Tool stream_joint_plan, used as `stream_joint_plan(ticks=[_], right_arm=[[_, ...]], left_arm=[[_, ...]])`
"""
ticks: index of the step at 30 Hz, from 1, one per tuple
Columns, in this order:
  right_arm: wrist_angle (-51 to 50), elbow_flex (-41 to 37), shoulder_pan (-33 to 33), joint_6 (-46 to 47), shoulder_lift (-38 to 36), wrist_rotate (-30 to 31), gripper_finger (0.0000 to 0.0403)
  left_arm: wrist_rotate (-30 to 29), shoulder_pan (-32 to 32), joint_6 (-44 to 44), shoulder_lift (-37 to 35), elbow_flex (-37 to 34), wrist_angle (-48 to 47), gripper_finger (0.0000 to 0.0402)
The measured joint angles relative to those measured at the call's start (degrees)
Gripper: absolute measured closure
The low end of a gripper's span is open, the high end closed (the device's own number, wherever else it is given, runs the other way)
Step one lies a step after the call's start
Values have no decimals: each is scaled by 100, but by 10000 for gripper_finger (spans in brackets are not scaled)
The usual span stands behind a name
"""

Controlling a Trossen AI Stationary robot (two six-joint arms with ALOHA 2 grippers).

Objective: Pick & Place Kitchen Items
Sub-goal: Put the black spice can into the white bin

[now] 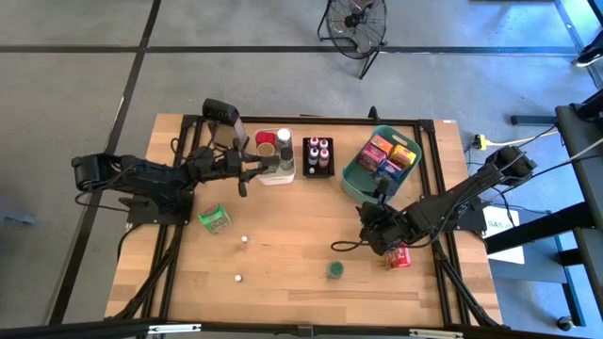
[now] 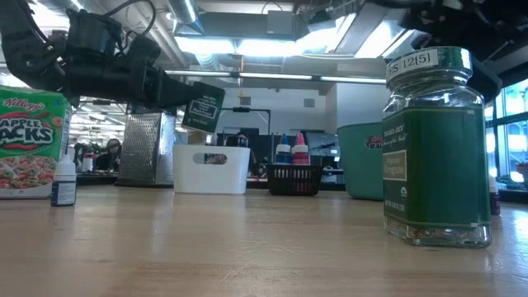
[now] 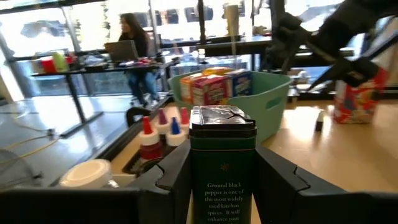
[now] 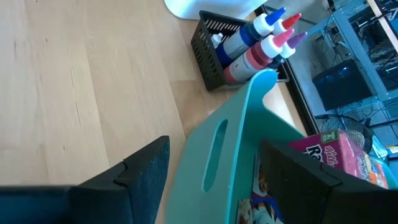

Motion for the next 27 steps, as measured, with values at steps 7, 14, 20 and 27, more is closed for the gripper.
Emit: stream_joint_plan(ticks=[7, 14, 20, 27], right_arm=[[292, -207, -4, -29, 0, 21, 153], [358, -270, -4, -43, 0, 21, 153], [365, -270, -54, -44, 0, 80, 153], [580, -270, -175, -151, 0, 82, 153]], left_arm=[[69, 33, 68, 4, -12, -209, 272], [54, 297, 50, 4, -407, 455, 272], [369, 430, -89, 4, -573, 904, 272], [421, 434, 51, 79, -570, 937, 272]])
